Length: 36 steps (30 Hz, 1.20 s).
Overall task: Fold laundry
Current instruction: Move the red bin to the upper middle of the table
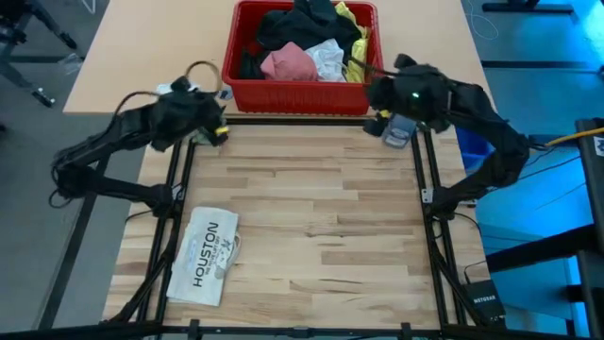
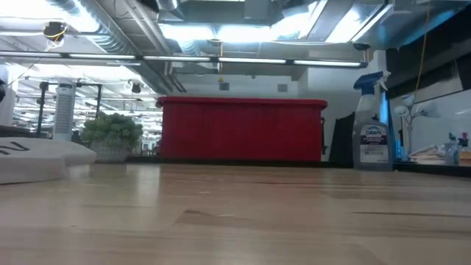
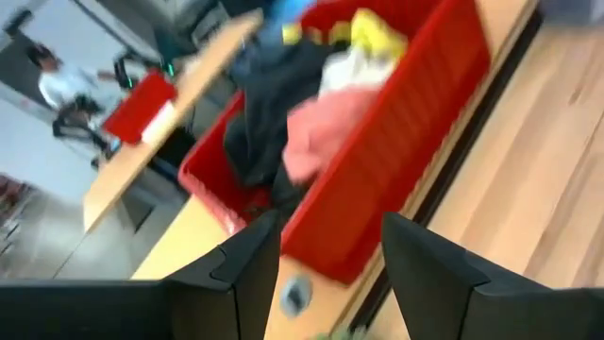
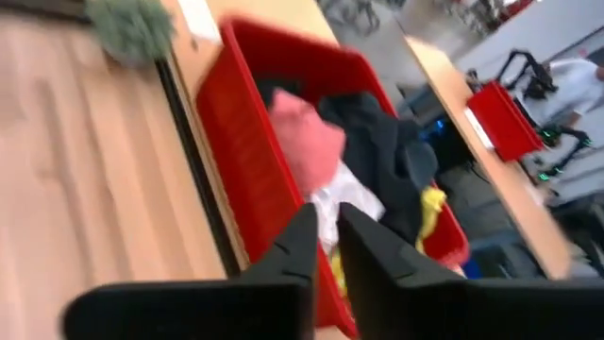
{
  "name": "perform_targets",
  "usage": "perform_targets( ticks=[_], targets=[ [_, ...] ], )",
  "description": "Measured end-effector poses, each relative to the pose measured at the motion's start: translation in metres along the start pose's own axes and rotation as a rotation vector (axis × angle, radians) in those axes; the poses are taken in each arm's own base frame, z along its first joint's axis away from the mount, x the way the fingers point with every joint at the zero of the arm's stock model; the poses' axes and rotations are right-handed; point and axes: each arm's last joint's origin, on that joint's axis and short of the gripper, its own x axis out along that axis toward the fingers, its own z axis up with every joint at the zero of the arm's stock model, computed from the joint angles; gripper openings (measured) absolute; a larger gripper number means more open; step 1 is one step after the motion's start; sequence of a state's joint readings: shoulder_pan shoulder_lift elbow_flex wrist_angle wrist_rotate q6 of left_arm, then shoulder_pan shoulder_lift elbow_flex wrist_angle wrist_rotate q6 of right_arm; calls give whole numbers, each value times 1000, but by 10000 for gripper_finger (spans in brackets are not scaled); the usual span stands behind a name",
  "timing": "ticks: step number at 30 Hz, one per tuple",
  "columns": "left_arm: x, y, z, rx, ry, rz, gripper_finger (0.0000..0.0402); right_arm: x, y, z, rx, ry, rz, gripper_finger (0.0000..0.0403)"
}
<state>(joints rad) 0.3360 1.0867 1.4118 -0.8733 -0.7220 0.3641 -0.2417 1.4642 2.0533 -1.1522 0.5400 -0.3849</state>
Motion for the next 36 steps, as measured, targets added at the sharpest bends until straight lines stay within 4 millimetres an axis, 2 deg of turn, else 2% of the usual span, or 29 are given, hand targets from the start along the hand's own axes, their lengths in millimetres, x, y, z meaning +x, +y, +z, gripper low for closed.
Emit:
perform_targets(
  ticks=[6,10,13,21,24,30,36],
  targets=[
    [43,-3,3,181,122,10,193,28,-21,-10,1,95,-59,133],
    [69,1,8,202,137,58,210,48,-40,-22,46,128,-36,178],
    [88,4,10,196,131,72,222,70,-51,-34,51,155,1,198],
    [139,6,-1,220,166,-35,228,132,-70,-71,-11,210,57,205],
    [159,10,-6,229,179,-26,228,151,-75,-81,-20,201,64,205],
    [193,14,-13,240,134,-64,228,181,-79,-97,-6,179,94,205],
    [223,11,-26,310,166,-103,228,208,-76,-110,-51,215,144,205]
  ],
)
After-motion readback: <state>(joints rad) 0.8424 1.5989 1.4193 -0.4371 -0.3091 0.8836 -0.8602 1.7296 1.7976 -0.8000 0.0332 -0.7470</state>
